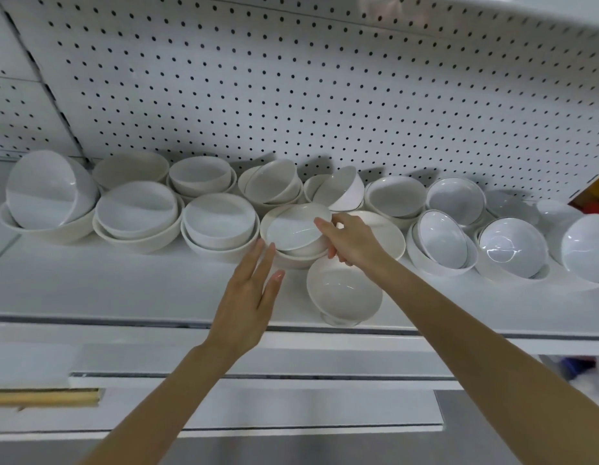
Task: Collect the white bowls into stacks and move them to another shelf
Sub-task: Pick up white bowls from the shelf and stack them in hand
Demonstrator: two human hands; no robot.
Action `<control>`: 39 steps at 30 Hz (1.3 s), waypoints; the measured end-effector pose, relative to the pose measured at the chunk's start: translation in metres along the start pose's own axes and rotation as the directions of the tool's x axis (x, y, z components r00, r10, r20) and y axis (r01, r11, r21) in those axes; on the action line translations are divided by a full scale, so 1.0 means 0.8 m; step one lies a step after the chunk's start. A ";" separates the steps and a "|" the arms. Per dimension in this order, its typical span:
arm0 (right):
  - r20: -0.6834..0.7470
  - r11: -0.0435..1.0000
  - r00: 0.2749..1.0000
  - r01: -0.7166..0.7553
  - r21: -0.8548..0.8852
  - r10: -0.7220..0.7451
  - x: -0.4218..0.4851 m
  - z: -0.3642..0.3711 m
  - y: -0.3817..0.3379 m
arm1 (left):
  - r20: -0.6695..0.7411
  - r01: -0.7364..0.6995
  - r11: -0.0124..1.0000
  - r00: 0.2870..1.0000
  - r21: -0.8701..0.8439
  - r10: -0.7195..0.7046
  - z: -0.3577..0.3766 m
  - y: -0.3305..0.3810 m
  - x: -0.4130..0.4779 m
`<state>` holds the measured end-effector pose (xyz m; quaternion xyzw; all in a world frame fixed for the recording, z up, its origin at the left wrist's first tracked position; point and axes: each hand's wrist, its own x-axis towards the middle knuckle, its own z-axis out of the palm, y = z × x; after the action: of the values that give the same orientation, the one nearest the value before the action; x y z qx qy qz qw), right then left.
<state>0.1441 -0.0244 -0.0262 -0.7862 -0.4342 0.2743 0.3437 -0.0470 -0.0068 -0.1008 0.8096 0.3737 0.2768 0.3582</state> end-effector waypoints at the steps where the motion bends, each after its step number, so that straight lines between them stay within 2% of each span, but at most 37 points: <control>1: 0.008 1.000 1.000 -0.003 0.005 0.003 0.001 0.000 -0.001 | 0.013 0.004 1.000 1.000 -0.001 -0.004 0.000 -0.001 0.000; 10: -0.021 0.984 0.997 -0.066 0.167 0.070 0.010 0.010 0.008 | 0.021 0.029 0.998 0.999 -0.056 -0.027 0.002 0.002 -0.002; 14: -0.054 0.941 0.996 -0.056 0.333 0.078 0.005 0.001 0.011 | -0.027 -0.033 0.998 0.999 -0.051 0.032 -0.009 0.009 0.000; 19: -0.070 0.886 0.997 0.002 0.464 0.034 -0.027 -0.030 0.013 | -0.056 0.038 0.971 0.997 -0.237 -0.052 -0.015 0.043 0.010; 26: -0.009 0.884 0.999 -0.033 0.467 0.043 -0.088 -0.058 0.040 | 0.008 0.115 0.852 0.992 -0.510 -0.129 0.015 0.086 0.009; 39: 0.055 0.893 0.998 -0.049 0.448 0.027 -0.110 -0.056 0.071 | 0.034 0.172 0.859 0.984 -0.482 -0.178 0.041 0.085 -0.014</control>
<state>0.1633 -0.1366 -0.0309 -0.6874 -0.3517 0.3924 0.4998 -0.0025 -0.0596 -0.0690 0.6559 0.3667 0.3322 0.5700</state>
